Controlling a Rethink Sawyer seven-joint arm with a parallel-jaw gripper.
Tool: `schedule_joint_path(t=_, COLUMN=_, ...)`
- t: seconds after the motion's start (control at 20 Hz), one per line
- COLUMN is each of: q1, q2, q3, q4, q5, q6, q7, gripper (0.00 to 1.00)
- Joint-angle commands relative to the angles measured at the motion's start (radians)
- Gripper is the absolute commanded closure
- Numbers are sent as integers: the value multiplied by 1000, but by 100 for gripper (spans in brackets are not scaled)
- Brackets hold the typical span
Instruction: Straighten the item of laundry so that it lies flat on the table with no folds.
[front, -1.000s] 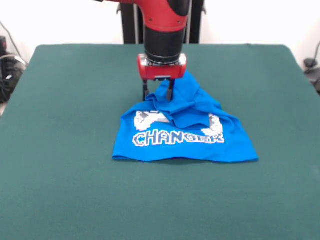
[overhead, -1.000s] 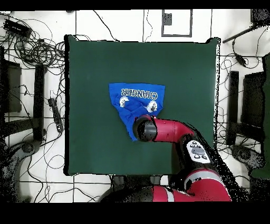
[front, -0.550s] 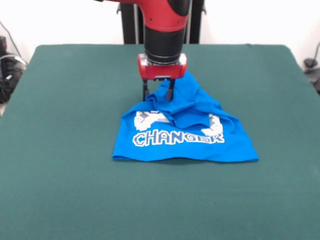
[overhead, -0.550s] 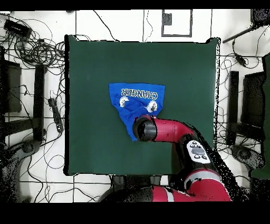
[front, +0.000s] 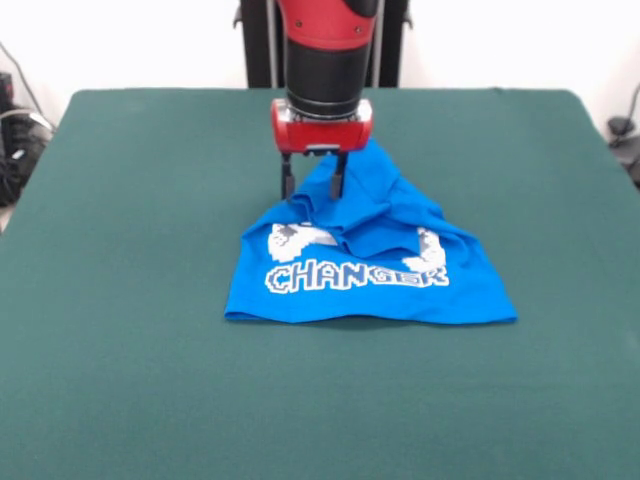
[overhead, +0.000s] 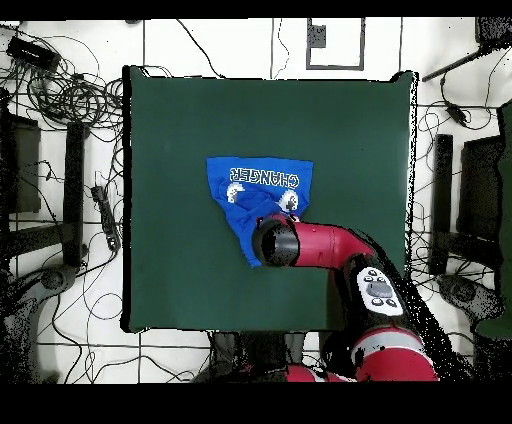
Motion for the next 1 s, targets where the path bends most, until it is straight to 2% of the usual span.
schedule_joint_path(t=0.05, q1=44, q2=-11, q3=87, q4=-18, q5=39, q6=21, q7=139, gripper=0)
schedule_joint_path(t=1.0, q1=65, q2=37, q3=79, q4=-35, q5=40, q6=-35, q7=166, gripper=0)
